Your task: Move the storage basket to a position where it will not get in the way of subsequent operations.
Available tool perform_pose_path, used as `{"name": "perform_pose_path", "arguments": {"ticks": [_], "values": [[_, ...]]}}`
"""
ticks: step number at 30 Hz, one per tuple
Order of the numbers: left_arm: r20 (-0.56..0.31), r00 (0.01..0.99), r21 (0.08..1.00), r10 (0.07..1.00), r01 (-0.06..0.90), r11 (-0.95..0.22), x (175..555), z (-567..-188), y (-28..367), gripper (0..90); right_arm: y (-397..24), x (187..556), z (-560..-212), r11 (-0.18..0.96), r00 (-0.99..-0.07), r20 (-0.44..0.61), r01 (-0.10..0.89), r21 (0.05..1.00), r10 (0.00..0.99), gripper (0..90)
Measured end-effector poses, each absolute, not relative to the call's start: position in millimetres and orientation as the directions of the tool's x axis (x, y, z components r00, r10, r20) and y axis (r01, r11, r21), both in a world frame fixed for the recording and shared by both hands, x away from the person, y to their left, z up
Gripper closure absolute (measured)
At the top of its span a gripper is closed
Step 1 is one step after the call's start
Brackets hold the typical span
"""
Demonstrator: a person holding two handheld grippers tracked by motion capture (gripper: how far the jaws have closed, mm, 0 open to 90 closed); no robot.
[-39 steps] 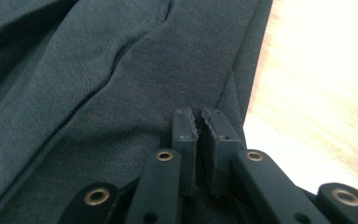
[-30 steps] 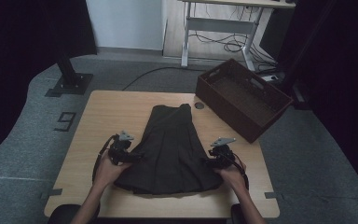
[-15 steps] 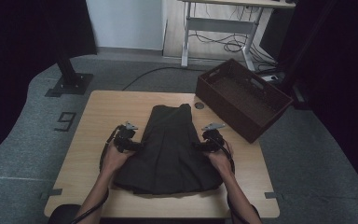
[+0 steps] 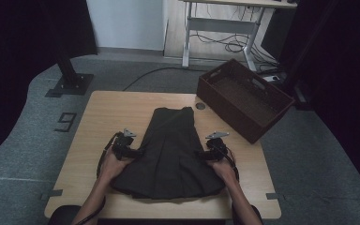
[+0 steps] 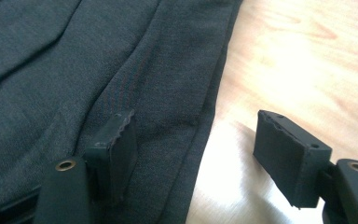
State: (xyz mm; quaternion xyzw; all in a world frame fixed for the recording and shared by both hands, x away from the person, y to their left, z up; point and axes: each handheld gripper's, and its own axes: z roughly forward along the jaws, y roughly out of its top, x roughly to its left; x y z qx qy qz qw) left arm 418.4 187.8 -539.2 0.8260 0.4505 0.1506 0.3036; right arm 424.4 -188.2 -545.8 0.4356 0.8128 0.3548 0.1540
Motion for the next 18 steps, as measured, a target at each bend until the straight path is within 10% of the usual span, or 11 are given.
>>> {"name": "perform_pose_path", "arguments": {"ticks": [18], "values": [[-0.037, 0.585, 0.650, 0.810, 0.630, -0.425, 358, -541, 203, 17.4, -183, 366, -548, 0.376, -0.606, 0.068, 0.574, 0.728, 0.793, 29.9]]}}
